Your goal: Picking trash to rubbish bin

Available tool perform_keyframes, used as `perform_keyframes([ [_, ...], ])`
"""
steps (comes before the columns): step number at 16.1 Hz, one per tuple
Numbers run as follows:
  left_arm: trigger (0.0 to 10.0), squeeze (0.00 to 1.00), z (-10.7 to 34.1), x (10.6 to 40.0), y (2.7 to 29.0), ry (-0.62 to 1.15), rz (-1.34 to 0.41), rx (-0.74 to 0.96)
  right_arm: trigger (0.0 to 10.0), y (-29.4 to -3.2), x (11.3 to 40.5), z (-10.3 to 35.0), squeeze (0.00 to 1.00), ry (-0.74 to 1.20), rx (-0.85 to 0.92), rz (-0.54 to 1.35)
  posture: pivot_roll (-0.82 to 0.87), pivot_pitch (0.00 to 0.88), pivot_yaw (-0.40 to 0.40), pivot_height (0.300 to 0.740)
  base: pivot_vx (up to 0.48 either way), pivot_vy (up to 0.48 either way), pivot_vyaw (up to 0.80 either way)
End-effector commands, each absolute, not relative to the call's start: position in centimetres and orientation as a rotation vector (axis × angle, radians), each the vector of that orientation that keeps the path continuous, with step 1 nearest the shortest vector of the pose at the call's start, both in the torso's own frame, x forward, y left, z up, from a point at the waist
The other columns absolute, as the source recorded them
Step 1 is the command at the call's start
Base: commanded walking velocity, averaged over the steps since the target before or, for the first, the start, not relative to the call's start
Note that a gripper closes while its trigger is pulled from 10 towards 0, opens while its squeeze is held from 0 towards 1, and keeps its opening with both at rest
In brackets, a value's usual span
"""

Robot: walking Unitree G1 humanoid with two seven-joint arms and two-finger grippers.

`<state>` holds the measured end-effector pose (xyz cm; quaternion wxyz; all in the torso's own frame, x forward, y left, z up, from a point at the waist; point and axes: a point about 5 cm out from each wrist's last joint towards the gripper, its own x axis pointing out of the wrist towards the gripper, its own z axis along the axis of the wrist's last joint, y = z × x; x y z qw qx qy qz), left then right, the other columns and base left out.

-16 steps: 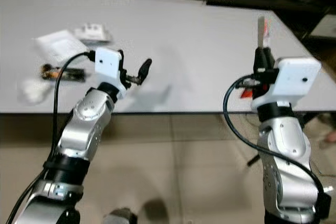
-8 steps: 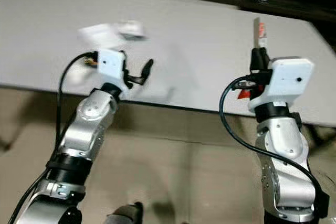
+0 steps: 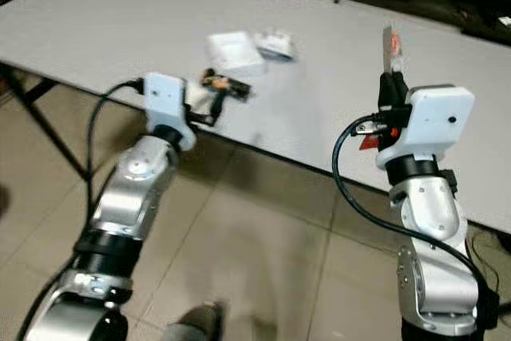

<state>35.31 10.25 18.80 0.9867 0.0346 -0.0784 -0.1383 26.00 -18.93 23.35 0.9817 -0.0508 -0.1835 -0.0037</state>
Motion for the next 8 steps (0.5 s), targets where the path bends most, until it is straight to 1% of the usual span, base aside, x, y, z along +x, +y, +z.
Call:
perform_keyframes([
  [1,10.0,0.0,19.0,35.43,10.24,-0.159,-0.278,0.082,10.0,-19.22,25.9,23.47,0.0,-0.375,-0.106,-0.02,0.23,0.103,-0.103,0.74,0.0,0.0,0.8],
  [2,10.0,0.0,18.93,35.48,10.24,-0.153,-0.277,0.082,10.0,-19.2,25.92,23.46,0.0,-0.375,-0.106,-0.019,0.23,0.105,-0.103,0.74,0.0,0.0,0.55],
  [8,10.0,0.0,19.07,35.69,10.26,-0.153,-0.281,0.063,10.0,-19.21,26.07,23.76,0.0,-0.386,-0.096,-0.022,0.22,0.105,-0.107,0.74,0.0,0.0,0.0],
])
